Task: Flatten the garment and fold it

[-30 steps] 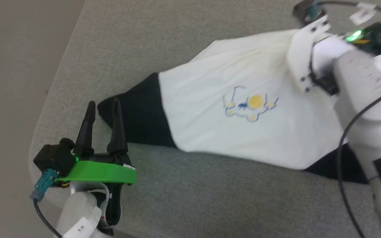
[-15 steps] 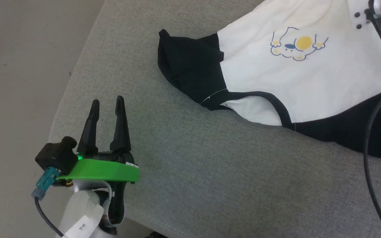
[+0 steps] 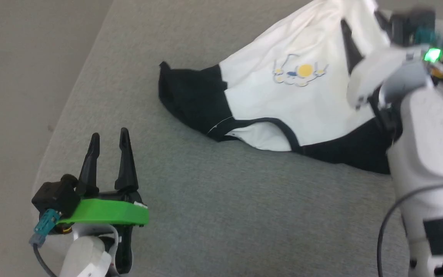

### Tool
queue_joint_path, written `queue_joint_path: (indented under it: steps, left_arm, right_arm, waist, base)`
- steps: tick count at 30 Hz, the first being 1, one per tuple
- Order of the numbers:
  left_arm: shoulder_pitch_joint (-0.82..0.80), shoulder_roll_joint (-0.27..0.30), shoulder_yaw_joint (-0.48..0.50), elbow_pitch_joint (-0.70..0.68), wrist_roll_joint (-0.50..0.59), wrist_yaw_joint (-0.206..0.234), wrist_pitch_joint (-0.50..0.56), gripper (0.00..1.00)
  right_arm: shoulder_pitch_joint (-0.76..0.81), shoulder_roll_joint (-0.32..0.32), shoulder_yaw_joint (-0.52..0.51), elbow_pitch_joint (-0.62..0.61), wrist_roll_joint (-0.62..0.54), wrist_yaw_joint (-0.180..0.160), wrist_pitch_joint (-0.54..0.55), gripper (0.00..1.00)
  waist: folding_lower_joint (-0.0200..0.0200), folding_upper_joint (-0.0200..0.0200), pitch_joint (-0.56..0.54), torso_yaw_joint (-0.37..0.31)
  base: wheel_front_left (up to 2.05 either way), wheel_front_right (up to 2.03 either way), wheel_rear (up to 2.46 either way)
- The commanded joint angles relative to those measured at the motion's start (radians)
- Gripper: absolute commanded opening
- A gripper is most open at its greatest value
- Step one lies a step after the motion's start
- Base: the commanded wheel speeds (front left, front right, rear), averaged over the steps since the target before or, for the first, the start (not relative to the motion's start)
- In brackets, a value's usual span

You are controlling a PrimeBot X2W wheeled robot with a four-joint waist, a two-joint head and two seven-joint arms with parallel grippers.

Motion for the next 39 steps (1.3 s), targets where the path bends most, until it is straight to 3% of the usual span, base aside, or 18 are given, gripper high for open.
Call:
queue_joint_path:
  steps: [1, 6, 12, 22, 29, 30, 31, 39]
  left_arm:
    - [0.015, -0.002, 0.01, -0.002, 0.019, -0.004, -0.005, 1.0]
    - [0.044, -0.002, 0.021, -0.002, 0.031, -0.009, -0.005, 1.0]
    - [0.067, -0.002, 0.016, -0.004, 0.032, -0.009, -0.005, 1.0]
    - [0.069, -0.002, 0.003, -0.005, 0.01, -0.008, -0.005, 1.0]
    - [0.058, -0.002, 0.003, -0.005, -0.002, -0.005, -0.005, 1.0]
    - [0.058, -0.002, 0.003, -0.005, -0.003, -0.005, -0.005, 1.0]
    - [0.057, -0.002, 0.002, -0.004, -0.004, -0.005, -0.005, 1.0]
    - [0.039, -0.002, -0.007, -0.007, -0.01, -0.007, -0.005, 1.0]
  right_arm:
    - [0.062, 0.006, 0.002, -0.032, 0.019, -0.002, -0.01, 1.0]
    - [0.265, 0.023, 0.003, -0.147, 0.059, -0.002, 0.009, 1.0]
    - [0.444, 0.026, -0.019, -0.278, 0.058, -0.002, 0.16, 1.0]
    - [0.533, -0.052, -0.084, -0.416, -0.001, -0.002, 0.536, 1.0]
    - [0.544, -0.11, -0.036, -0.426, 0.028, -0.002, 0.67, 1.0]
    - [0.542, -0.115, -0.038, -0.428, 0.029, -0.002, 0.678, 0.22]
    - [0.538, -0.121, -0.041, -0.431, 0.034, -0.002, 0.684, 0.0]
    - [0.43, -0.239, -0.042, -0.433, 0.046, -0.002, 0.725, 0.0]
  waist:
    - [0.0, 0.0, -0.108, -0.111]
    - [0.0, 0.0, -0.149, -0.166]
    - [0.0, 0.0, -0.171, -0.188]
    - [0.0, 0.0, -0.141, -0.15]
    - [0.0, 0.0, -0.113, -0.118]
    - [0.0, 0.0, -0.112, -0.116]
    - [0.0, 0.0, -0.11, -0.114]
    - [0.0, 0.0, -0.074, -0.104]
  base:
    - [0.0, 0.0, 0.0]
    - [0.0, 0.0, 0.0]
    - [0.0, 0.0, 0.0]
    - [0.0, 0.0, 0.0]
    - [0.0, 0.0, 0.0]
    - [0.0, 0.0, 0.0]
    - [0.0, 0.0, 0.0]
    - [0.0, 0.0, 0.0]
